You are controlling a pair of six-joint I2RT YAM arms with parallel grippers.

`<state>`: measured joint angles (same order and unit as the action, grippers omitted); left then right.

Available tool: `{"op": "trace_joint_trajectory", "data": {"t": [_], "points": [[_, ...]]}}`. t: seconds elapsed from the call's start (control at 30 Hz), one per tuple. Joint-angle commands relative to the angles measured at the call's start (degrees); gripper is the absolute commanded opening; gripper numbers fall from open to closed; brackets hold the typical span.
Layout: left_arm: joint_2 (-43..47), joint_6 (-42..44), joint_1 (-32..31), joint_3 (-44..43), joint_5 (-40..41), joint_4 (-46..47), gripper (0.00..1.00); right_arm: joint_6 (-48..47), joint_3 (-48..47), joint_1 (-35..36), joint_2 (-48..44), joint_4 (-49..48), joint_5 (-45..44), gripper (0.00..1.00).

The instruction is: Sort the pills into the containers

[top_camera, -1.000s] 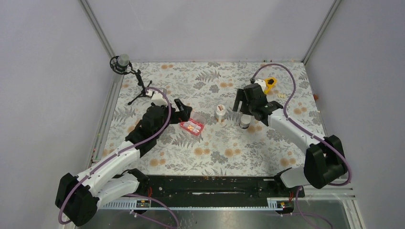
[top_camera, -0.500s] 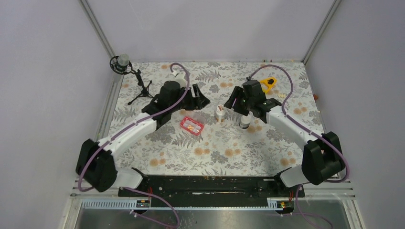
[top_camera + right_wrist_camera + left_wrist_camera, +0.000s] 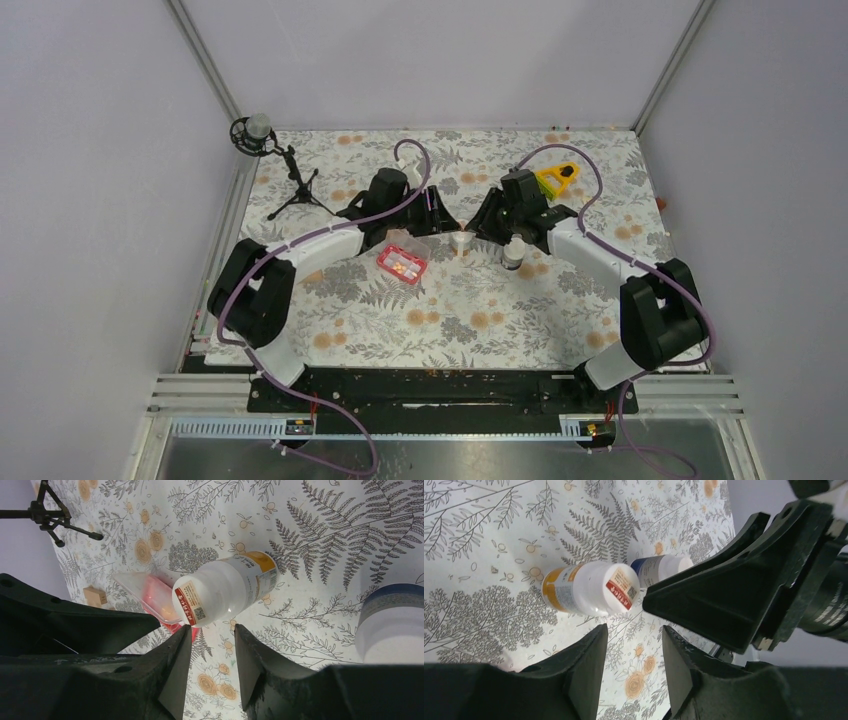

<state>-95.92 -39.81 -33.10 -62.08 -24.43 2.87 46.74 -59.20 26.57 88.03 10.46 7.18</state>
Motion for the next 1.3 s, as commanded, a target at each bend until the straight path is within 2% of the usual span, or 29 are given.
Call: {"op": "trace_joint_trajectory", "data": {"t": [0.0,0.17,0.43,0.6,0.93,1.27], "points": [[-1.8,-2.5,0.3,-3.3,-1.5,6.1,0.44,-0.7,-0.8,-0.5,1.2,-1.1,0.0,0.44],[-3.6,-4.1,1.2,-3.5,-0.9,6.7,0.42,-1.7,-1.9,-0.5,2.5,-0.7,-0.6,0.43],[-6.5,-3.6,1.4,-4.9,-0.5,7.0,0.3,-3.4,-3.2,-0.5,3.4,0.6,-0.8,0.43],[-7.4,-3.1,1.4,-4.5,-0.4,6.9,0.28,-3.7,-4.0,-0.5,4.1,1.3,-0.7,0.43],[-8.7,-1.8,1.4,-2.2,-0.2,5.1,0.17,-3.9,-5.5,-0.5,5.8,2.4,-0.5,0.42],[-10.4,-2.5,1.4,-3.8,1.2,0.6,0.15,-4.0,-7.6,-1.6,7.3,1.7,0.7,0.41]]}}
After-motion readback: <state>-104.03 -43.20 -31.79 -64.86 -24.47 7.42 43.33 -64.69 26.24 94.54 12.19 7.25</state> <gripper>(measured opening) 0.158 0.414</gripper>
